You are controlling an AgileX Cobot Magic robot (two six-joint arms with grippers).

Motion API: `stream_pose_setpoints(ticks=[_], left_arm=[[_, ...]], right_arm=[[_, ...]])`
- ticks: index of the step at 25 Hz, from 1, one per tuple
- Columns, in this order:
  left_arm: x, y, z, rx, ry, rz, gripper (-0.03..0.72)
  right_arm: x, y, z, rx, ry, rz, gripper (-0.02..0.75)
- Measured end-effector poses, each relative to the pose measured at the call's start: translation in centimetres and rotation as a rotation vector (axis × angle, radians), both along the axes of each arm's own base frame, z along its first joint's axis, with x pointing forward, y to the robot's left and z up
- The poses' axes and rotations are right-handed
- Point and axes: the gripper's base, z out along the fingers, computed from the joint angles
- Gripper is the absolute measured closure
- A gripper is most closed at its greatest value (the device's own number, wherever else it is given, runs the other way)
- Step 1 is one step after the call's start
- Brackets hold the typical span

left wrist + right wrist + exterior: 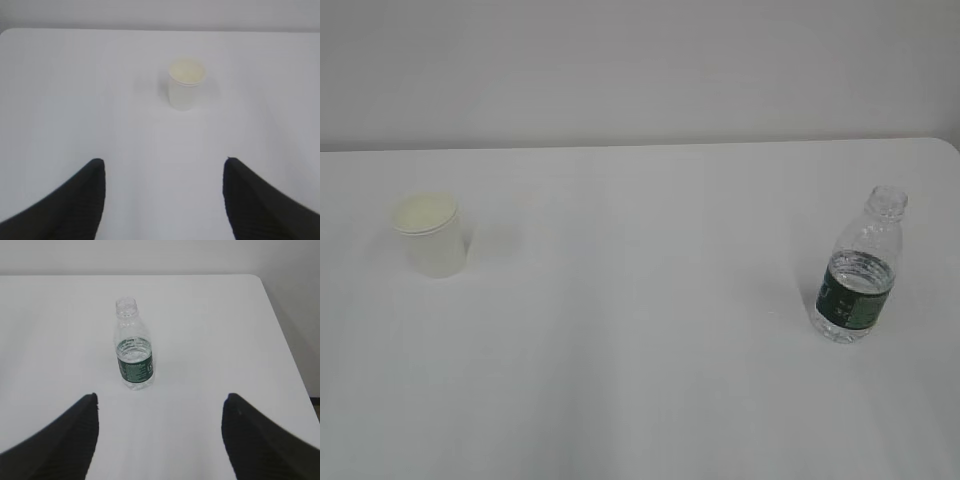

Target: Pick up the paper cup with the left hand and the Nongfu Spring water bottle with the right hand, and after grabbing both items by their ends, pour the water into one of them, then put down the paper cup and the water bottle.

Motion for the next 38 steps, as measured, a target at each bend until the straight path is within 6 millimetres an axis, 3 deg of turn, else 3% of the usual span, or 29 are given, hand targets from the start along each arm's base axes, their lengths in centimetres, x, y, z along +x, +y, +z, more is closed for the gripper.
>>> stream_pose_setpoints(ticks=[21,38], left_arm=[[4.8,-0.7,1.3,0.009,-0.097,-0.016,0.165],[9.1,-1.3,0.9,0.036,-0.11,-0.033,0.195]], right_arm=[[3.5,0.2,1.5,-0.052,-0.106,0.033,0.165],[8.2,0.6,1.5,-0.077,-0.083,0.059,0.165]])
